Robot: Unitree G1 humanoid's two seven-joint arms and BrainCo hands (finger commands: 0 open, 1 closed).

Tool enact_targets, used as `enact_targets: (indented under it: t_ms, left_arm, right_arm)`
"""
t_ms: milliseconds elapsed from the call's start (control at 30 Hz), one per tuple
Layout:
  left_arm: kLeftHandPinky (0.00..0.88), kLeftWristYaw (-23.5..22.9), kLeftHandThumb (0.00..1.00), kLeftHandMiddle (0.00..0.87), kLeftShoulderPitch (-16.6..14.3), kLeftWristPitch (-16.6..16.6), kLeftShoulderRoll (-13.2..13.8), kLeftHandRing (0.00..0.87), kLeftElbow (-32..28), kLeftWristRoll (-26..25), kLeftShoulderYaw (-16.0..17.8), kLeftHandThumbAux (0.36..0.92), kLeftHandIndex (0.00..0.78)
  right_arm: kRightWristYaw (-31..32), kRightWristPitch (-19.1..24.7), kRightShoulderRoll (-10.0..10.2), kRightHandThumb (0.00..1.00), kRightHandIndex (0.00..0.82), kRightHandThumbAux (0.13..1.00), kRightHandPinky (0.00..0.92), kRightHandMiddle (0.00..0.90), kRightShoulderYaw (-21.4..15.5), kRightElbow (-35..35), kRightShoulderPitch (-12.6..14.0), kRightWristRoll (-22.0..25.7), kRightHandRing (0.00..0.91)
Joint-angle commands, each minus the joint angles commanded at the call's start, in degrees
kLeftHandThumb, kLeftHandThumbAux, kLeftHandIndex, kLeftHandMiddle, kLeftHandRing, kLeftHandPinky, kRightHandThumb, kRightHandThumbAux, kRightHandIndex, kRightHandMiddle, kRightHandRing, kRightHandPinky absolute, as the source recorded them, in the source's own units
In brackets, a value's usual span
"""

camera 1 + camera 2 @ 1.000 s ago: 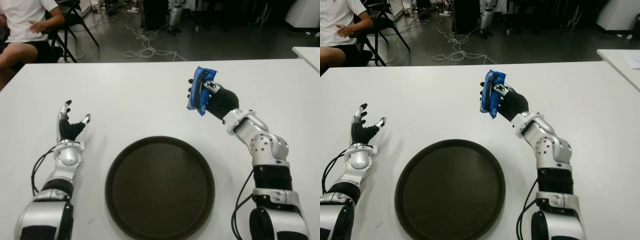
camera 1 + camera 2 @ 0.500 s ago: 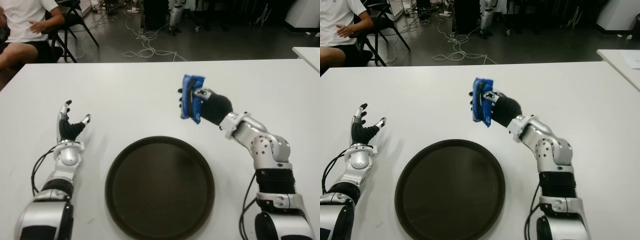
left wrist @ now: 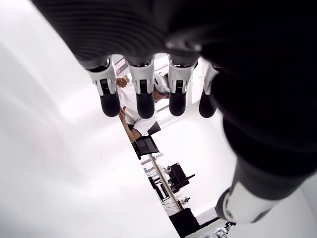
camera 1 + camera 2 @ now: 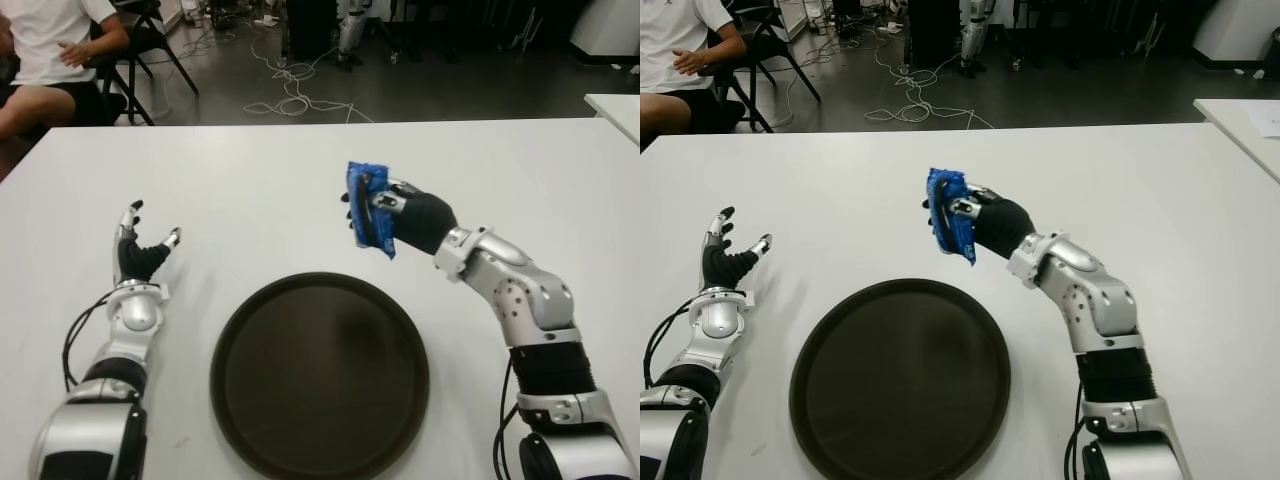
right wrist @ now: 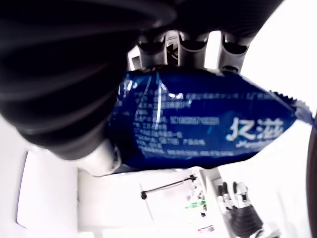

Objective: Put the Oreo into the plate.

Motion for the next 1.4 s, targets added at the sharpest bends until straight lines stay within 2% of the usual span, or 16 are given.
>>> enact_targets:
  t_ms: [233, 400, 867, 1200, 1400]
  left_arm:
    - [0.04, -0.35, 0.0, 0.093, 0.05, -0.26, 0.01, 0.063, -0.09, -0.28, 0.11, 0.749, 0.067]
    - [0.043, -0.37, 0.0, 0.098, 0.09, -0.73, -0.04, 0.07, -0.11, -0.38, 0.22, 0.745, 0.073]
    - [0.044, 0.29, 0.0, 0.098, 0.06, -0.76, -0.12, 0.071, -0.3, 0.09, -0.04, 0.74, 0.067]
    - [0.034, 0.07, 0.0, 0.099, -0.03, -0.56, -0.01, 0.069, -0.14, 0.11, -0.08, 0.757, 0.07]
    - [0.042, 0.05, 0.0, 0.091, -0.02, -0.41, 0.0, 0.065, -0.13, 0.15, -0.11, 0.739, 0.067]
  right_arm:
    - [-0.66, -0.77, -0.03, 0.716, 0.441, 0.714, 0.817, 0.828, 1.46, -0.97, 0.79, -2.27, 0.824]
    - [-0.3, -4.9, -0.68, 0.713, 0.441, 0.714, 0.809, 0.816, 4.24, -1.54, 1.71, -6.34, 0.814]
    - [2.97, -11.73, -1.23, 0.711, 0.442, 0.715, 0.807, 0.806, 7.78, -1.72, 2.93, -10.63, 0.81]
    - [4.03, -13.38, -2.0, 0.708, 0.441, 0.716, 0.801, 0.808, 9.74, -2.23, 2.89, -12.8, 0.812]
    - [4.42, -14.21, -1.75, 0.708, 0.441, 0.716, 0.808, 0.808, 10.14, -2.67, 3.27, -13.04, 0.814]
